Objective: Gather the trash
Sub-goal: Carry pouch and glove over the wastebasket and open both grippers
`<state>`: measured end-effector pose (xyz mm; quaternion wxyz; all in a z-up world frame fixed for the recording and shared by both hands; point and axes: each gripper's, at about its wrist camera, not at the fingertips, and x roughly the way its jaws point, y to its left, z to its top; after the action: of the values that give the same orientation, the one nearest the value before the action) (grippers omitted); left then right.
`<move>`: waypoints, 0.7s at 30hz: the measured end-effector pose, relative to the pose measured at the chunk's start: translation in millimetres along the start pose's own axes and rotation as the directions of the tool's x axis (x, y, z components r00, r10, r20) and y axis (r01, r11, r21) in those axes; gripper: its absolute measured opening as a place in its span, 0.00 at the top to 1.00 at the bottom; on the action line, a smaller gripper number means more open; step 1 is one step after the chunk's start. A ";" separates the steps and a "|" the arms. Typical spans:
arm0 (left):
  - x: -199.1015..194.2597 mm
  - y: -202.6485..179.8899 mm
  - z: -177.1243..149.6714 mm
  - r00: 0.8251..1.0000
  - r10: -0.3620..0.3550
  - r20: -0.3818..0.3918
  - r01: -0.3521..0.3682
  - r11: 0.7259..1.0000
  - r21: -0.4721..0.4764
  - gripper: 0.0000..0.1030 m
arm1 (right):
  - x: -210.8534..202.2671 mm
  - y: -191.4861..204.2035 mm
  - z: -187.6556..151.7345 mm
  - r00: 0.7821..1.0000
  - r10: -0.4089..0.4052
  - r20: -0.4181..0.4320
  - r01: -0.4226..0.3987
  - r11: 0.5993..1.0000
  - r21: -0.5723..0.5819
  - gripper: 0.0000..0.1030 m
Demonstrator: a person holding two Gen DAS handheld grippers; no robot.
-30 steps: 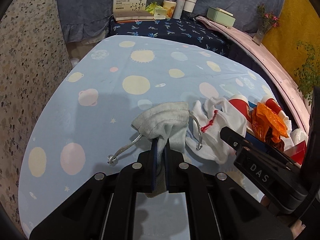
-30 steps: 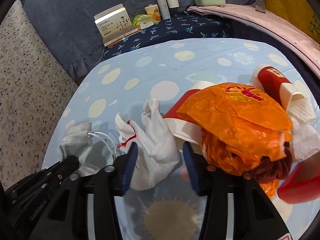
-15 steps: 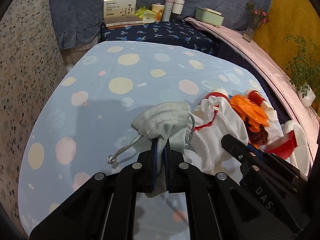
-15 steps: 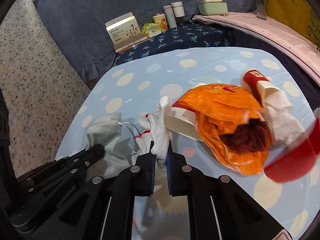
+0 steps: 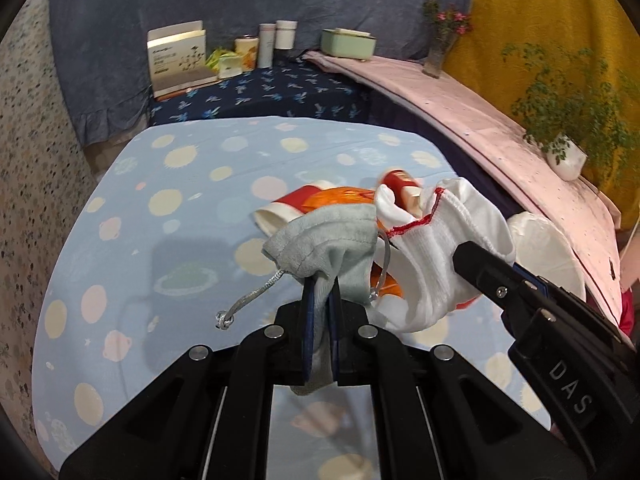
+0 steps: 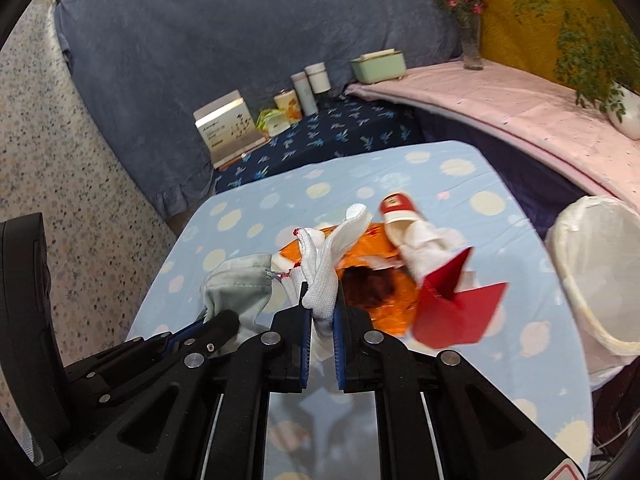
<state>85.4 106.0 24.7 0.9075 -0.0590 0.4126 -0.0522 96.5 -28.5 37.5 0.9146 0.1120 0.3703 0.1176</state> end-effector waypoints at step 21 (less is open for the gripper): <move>-1.3 -145.8 9.2 0.991 -0.137 -0.002 0.135 0.968 0.209 0.94 | -87.6 -136.3 7.8 0.976 -0.161 0.148 0.128 0.969 0.212 0.91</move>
<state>84.8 -37.2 53.5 0.9055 0.0082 0.3941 -0.1571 58.8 -184.6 60.2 0.9321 0.1861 0.3108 0.0028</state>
